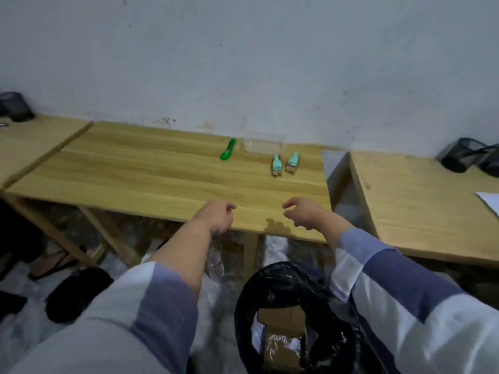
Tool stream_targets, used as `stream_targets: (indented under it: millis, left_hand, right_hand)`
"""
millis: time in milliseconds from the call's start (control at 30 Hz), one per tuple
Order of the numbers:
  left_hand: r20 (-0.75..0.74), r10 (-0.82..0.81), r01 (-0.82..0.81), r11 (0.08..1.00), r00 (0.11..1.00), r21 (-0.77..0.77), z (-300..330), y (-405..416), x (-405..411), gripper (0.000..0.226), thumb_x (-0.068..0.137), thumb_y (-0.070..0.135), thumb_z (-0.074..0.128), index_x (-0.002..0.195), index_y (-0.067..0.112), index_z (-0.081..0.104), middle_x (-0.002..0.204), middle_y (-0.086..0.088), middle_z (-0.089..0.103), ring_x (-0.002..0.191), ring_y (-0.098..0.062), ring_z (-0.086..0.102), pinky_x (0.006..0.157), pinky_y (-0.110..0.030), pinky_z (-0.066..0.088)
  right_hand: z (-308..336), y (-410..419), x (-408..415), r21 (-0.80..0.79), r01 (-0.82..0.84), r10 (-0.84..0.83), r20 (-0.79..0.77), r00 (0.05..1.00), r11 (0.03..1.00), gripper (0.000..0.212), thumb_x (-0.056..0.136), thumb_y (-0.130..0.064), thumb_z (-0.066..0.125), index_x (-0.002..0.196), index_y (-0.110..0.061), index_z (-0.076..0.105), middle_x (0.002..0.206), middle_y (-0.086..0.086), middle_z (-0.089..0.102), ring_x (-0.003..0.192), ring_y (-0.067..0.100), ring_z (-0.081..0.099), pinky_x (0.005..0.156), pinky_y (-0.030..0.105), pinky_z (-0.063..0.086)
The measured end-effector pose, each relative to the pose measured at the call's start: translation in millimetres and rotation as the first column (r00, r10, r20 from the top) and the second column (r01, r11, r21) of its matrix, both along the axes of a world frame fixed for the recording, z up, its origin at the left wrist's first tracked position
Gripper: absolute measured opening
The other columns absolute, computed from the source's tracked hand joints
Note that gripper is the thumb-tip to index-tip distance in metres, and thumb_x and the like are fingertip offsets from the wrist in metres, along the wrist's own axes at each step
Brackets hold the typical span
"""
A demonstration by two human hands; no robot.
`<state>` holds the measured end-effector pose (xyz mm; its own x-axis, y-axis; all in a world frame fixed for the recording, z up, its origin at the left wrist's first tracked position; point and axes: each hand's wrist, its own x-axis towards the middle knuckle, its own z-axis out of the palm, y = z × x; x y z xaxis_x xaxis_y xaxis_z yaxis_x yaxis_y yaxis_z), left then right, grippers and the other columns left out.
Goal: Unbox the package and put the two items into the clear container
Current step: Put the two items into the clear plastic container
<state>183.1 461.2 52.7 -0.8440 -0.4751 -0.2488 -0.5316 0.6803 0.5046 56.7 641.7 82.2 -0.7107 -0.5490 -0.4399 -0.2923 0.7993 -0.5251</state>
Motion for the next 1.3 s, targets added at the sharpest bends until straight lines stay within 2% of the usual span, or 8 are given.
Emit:
stream_targets:
  millis: [167,233,333,667,767,933,1133,1300]
  left_hand:
    - [-0.002,-0.107,0.107,0.994,0.994,-0.03,5.5,-79.9,-30.2,0.035,0.094,0.014,0.045,0.126,0.015,0.06,0.13,-0.009,0.061,0.119,-0.027,0.056,0.098,-0.027,0.042]
    - [0.011,-0.159,0.159,0.987,0.987,-0.024,7.5,-104.3,-43.8,0.035,0.095,0.013,0.045,0.127,0.014,0.059,0.132,-0.009,0.06,0.121,-0.026,0.054,0.099,-0.027,0.04]
    - [-0.029,-0.196,0.195,0.981,0.98,-0.009,8.1,-133.5,-66.3,0.034,0.094,0.013,0.047,0.126,0.014,0.06,0.131,-0.009,0.06,0.121,-0.025,0.055,0.101,-0.028,0.041]
    - [-0.065,-0.25,0.251,0.968,0.966,0.005,-5.4,-172.0,-149.9,0.036,0.092,0.019,0.054,0.128,0.019,0.057,0.134,-0.008,0.057,0.123,-0.025,0.053,0.097,-0.025,0.039]
    - [-0.085,-0.232,0.234,0.972,0.969,0.024,-11.2,-174.9,-185.6,0.038,0.092,0.022,0.056,0.13,0.018,0.054,0.132,-0.009,0.057,0.117,-0.025,0.056,0.093,-0.025,0.04]
    - [-0.125,-0.15,0.158,0.986,0.981,0.057,-33.9,-176.4,-252.0,0.058,0.089,0.033,0.063,0.14,0.017,0.042,0.148,-0.007,0.038,0.131,-0.025,0.043,0.108,-0.033,0.036]
    - [-0.148,0.031,-0.016,0.995,0.989,0.1,-62.6,-174.8,-304.8,0.105,0.073,0.052,0.074,0.152,0.017,0.015,0.158,-0.003,0.018,0.144,-0.024,0.024,0.116,-0.038,0.027]
    - [-0.092,0.021,-0.015,0.997,0.996,0.071,-74.1,-174.2,-328.7,0.12,0.068,0.057,0.076,0.153,0.016,0.002,0.161,-0.002,0.008,0.147,-0.023,0.016,0.116,-0.035,0.023]
  right_hand:
    - [1.4,-64.9,-18.2,-0.03,0.161,-0.161,-0.012,0.987,0.986,0.036,0.093,-0.022,0.048,0.128,-0.017,0.054,0.094,0.005,0.053,0.091,0.02,0.05,0.054,0.02,0.035]
    - [0.6,-85.2,-24.4,-0.044,0.235,-0.237,-0.028,0.971,0.971,0.036,0.092,-0.022,0.051,0.127,-0.017,0.056,0.097,0.006,0.061,0.099,0.023,0.054,0.072,0.026,0.043]
    - [-3.7,-107.1,-32.8,-0.051,0.33,-0.333,-0.072,0.94,0.943,0.034,0.09,-0.025,0.054,0.123,-0.021,0.058,0.126,0.009,0.061,0.116,0.028,0.055,0.091,0.03,0.043]
    - [-23.4,-134.1,-93.1,0.008,0.443,-0.441,-0.095,0.893,0.896,0.049,0.083,-0.031,0.067,0.129,-0.021,0.053,0.123,0.011,0.063,0.107,0.025,0.062,0.092,0.035,0.049]
    - [-36.2,-140.2,-128.0,0.01,0.461,-0.456,-0.128,0.881,0.887,0.061,0.078,-0.038,0.071,0.133,-0.024,0.049,0.133,0.012,0.054,0.115,0.029,0.057,0.097,0.042,0.048]
    - [-62.0,-149.5,-183.6,0.071,0.472,-0.458,-0.148,0.876,0.879,0.078,0.076,-0.046,0.07,0.142,-0.025,0.033,0.141,0.012,0.036,0.127,0.034,0.039,0.105,0.045,0.037]
    - [-100.3,-162.0,-217.5,0.135,0.464,-0.444,-0.152,0.883,0.875,0.11,0.067,-0.06,0.071,0.148,-0.031,0.002,0.157,0.007,0.005,0.14,0.035,0.017,0.107,0.053,0.029]
    - [-111.0,-169.4,-235.7,0.099,0.526,-0.489,-0.254,0.834,0.845,0.099,0.072,-0.047,0.071,0.147,-0.025,0.01,0.147,0.011,0.03,0.131,0.035,0.032,0.101,0.048,0.036]
